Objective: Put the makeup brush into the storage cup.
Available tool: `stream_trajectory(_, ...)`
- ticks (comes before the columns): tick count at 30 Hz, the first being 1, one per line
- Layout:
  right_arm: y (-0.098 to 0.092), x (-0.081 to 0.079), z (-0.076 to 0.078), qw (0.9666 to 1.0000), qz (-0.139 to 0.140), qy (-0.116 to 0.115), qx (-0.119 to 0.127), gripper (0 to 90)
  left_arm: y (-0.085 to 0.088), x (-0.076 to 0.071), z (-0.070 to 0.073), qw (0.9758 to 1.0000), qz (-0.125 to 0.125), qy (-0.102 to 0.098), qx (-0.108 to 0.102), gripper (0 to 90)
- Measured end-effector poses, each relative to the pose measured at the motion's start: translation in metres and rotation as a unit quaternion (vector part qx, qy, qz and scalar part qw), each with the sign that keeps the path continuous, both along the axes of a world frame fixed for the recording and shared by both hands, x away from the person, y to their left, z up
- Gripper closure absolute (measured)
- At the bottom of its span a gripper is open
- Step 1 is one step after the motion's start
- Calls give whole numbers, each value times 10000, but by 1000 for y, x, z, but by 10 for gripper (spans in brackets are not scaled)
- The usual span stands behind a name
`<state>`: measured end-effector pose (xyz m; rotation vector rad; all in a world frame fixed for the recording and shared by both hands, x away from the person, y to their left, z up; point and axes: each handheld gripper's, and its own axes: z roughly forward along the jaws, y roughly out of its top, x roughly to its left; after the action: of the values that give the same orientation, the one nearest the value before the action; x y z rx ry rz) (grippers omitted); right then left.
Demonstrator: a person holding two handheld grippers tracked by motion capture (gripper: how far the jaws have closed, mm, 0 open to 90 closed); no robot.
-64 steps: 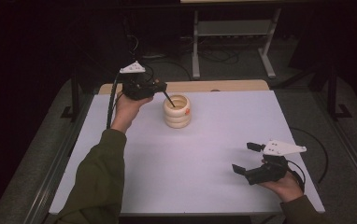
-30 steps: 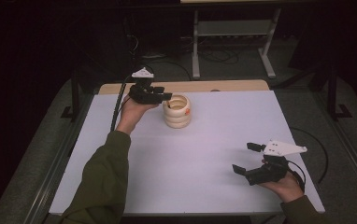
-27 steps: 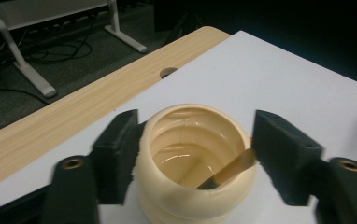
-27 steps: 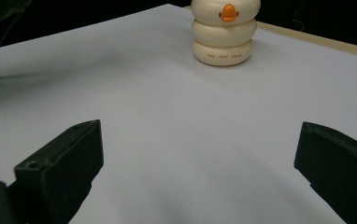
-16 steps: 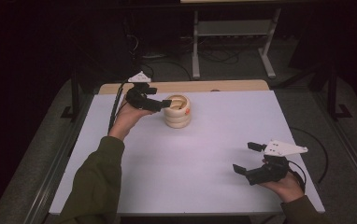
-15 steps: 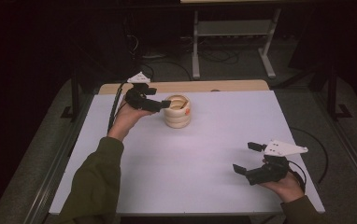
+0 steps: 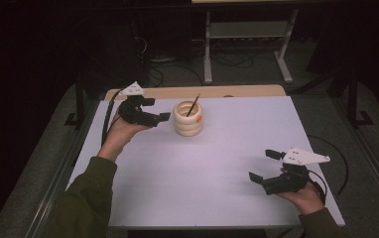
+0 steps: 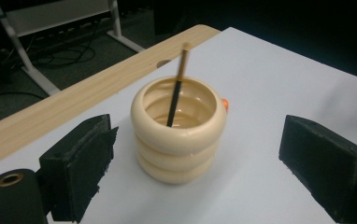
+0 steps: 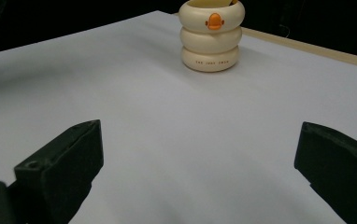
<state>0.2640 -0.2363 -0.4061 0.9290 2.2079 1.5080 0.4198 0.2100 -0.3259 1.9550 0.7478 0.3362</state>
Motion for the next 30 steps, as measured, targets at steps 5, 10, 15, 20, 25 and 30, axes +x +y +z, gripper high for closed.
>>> stream_trajectory(5,-1,1,1,10000,-31,-29,3,7,11,-17,-5,10000,34,-37,-44,98)
stream_trajectory(10,-2,1,1,10000,-54,-24,21,7,19,-29,-11,9999,63,-4,-117,99)
stream_trajectory(15,-2,1,1,10000,-56,-35,19,6,25,-41,-21,9999,116,-5,-69,99)
stream_trajectory(20,-2,1,1,10000,-56,-47,22,7,29,-54,-29,9998,180,-34,-60,99)
stream_trajectory(25,-3,2,2,10000,-61,-46,34,6,32,-67,-39,9998,181,50,-107,98)
stream_trajectory(30,-3,2,2,10000,-84,-37,40,6,34,-77,-45,9997,230,32,-94,84)
